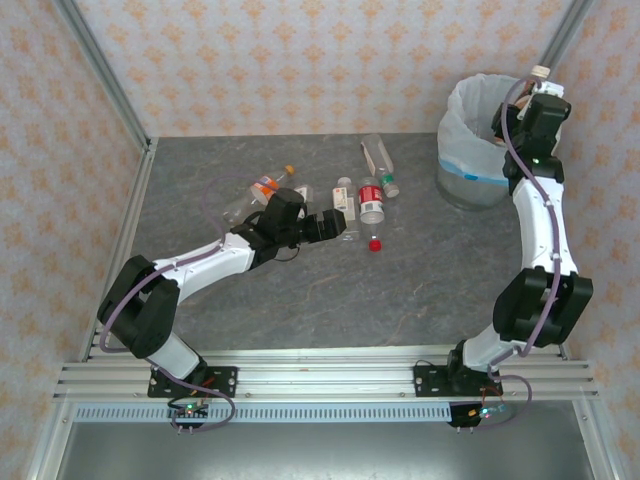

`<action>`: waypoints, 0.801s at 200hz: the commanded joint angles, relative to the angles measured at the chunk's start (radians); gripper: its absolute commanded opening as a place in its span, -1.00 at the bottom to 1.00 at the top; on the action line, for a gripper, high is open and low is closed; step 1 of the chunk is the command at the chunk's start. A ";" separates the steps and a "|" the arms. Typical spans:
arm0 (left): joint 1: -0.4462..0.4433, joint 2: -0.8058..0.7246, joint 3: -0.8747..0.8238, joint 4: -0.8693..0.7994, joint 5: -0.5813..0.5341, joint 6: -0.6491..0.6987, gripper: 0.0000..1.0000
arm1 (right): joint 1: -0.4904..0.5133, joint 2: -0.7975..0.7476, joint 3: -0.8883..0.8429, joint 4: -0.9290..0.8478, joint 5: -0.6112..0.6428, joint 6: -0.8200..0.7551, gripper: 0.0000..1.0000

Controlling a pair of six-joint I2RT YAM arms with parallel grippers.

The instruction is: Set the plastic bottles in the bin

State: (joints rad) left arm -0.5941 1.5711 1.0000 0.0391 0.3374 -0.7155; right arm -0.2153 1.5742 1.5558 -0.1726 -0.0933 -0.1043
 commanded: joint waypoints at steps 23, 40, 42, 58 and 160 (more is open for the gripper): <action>-0.004 0.005 0.014 0.028 0.008 0.016 1.00 | -0.037 0.053 0.086 0.012 0.104 -0.063 -0.83; -0.004 0.011 0.021 0.023 0.008 0.013 1.00 | -0.038 0.076 0.091 0.017 0.144 -0.088 -0.79; -0.004 0.011 0.023 0.022 0.008 0.013 1.00 | -0.038 0.080 0.091 0.018 0.151 -0.091 -0.78; -0.004 0.014 0.029 0.013 0.010 0.014 1.00 | -0.038 0.104 0.094 0.041 0.179 -0.110 -0.75; -0.004 0.009 0.034 -0.019 0.001 0.019 1.00 | -0.038 0.250 0.200 0.058 0.258 -0.131 -0.44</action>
State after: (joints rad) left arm -0.5941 1.5761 1.0054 0.0376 0.3370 -0.7082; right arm -0.2497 1.8107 1.7218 -0.1326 0.1326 -0.2253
